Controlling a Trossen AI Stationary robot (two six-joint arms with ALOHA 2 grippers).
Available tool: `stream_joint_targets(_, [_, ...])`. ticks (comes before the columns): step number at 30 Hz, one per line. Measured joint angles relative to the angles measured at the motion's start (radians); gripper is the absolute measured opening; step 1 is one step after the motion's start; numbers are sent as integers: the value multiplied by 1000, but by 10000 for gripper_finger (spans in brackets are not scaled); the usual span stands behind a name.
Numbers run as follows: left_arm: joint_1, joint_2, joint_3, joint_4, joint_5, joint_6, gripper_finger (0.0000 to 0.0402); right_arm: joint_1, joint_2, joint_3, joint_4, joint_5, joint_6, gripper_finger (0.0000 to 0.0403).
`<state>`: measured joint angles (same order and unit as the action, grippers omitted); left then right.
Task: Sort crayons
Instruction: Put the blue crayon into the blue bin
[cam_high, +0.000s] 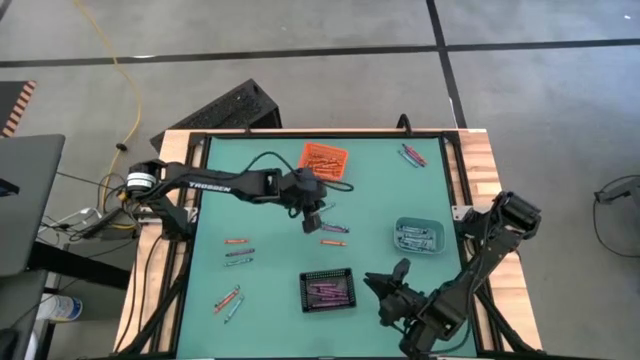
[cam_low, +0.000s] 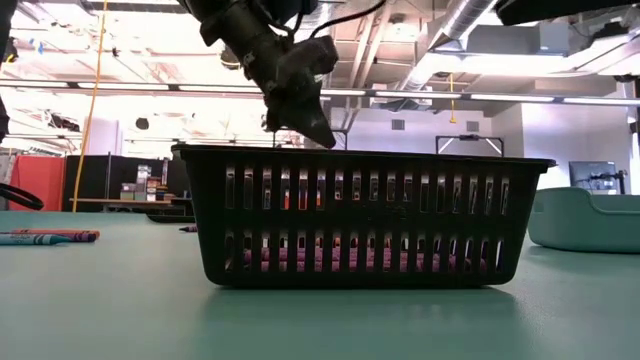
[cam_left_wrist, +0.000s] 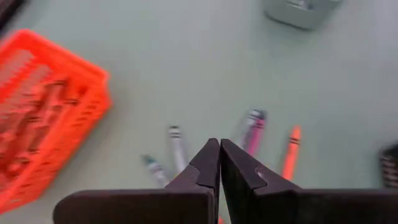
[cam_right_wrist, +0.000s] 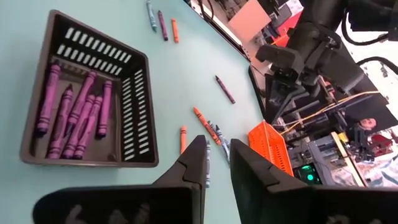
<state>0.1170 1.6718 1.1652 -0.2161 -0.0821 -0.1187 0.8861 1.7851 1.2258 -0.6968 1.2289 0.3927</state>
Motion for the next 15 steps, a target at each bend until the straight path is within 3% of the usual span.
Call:
stream_joint_targets(5, [12,39,0,6,46,15,27,-25,0,0,3,-7,2,70])
stream_joint_targets(15, [41,179,42,64,64,114,155,-76,0,-2,3,-84,11,70])
